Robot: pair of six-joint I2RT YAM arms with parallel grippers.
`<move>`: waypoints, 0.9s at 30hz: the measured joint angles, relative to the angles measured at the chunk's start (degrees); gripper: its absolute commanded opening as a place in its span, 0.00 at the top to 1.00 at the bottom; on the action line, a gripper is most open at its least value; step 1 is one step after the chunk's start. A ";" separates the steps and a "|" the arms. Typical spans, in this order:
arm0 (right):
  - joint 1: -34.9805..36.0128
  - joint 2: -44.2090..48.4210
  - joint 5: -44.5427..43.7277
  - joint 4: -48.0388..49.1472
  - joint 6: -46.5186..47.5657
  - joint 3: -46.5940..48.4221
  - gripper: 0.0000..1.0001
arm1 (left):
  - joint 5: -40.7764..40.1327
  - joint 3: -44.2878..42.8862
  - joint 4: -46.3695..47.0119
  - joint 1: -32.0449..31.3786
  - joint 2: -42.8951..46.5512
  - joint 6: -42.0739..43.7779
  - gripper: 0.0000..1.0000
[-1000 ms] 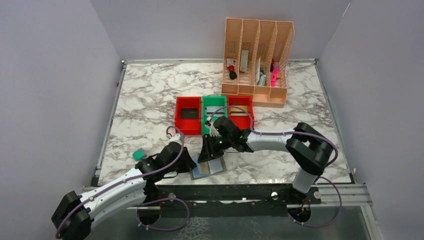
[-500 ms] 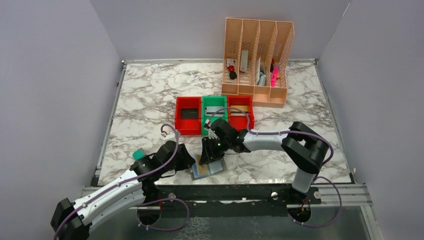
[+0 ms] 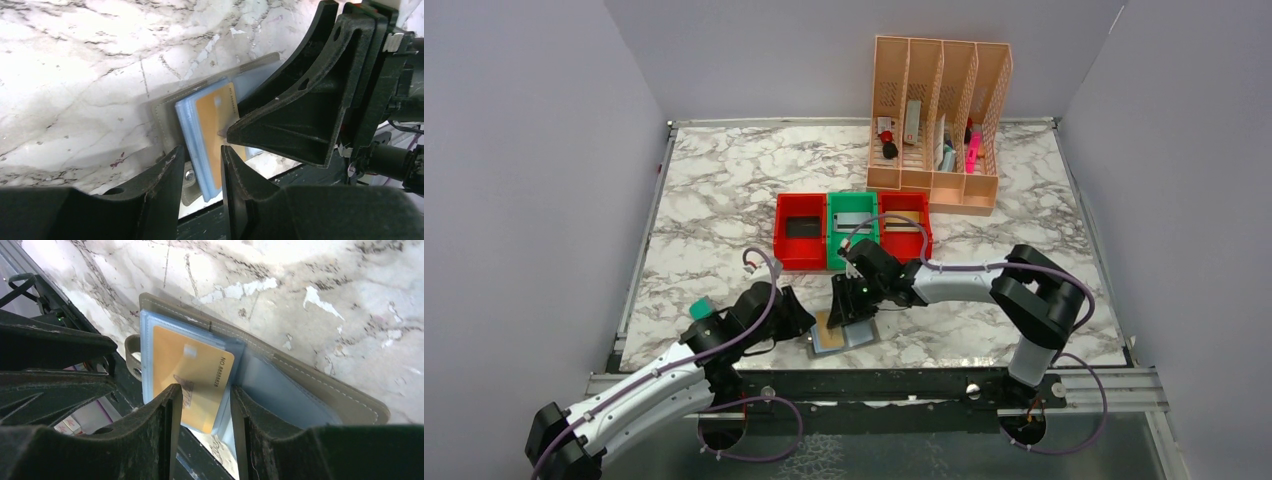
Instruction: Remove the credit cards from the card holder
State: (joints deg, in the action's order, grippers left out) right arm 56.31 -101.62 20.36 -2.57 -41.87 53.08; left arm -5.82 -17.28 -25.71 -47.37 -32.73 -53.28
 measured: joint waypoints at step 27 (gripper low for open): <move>-0.04 3.08 0.96 10.40 -8.07 -8.96 0.68 | 10.05 3.28 15.67 0.00 -13.92 2.86 0.65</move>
State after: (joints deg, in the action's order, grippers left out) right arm 56.27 -98.54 21.32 7.84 -49.93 44.12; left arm 4.23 -14.00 -10.04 -47.37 -46.65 -50.41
